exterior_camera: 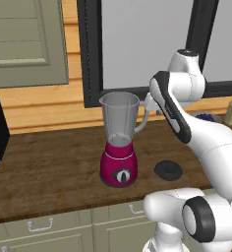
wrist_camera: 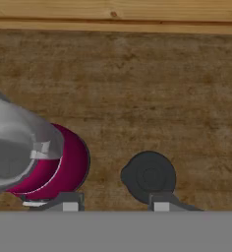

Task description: Close the lid blender by securely placing the lid on top.

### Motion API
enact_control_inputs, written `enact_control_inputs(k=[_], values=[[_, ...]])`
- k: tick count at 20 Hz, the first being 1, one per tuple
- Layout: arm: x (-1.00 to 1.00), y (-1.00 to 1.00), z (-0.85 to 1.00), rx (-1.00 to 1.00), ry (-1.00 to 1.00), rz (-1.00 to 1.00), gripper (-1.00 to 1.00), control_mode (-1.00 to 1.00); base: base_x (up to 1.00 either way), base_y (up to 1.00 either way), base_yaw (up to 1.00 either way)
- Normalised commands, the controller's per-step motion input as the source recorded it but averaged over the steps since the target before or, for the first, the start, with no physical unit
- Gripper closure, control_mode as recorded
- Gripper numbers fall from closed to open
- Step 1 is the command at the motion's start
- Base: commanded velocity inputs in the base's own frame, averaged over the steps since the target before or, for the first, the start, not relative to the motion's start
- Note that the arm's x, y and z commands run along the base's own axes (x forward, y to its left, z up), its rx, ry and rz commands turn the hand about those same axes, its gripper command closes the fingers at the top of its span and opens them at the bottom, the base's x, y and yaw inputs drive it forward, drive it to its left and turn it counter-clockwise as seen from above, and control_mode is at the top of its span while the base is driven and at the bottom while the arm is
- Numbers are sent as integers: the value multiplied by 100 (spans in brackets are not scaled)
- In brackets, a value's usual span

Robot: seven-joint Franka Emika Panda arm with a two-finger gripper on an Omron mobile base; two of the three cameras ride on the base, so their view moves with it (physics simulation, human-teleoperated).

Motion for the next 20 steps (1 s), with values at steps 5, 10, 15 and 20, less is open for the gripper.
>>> enact_control_inputs(k=[5,10,15,20], values=[[-17,-4,-11,0,0,-2,-100,-100,0,0,0],[-25,-13,-41,0,-1,-8,-100,-100,0,0,0],[-19,-13,-42,0,0,-8,-100,-100,0,0,0],[-19,-28,-52,0,0,-4,-100,-100,0,0,0]])
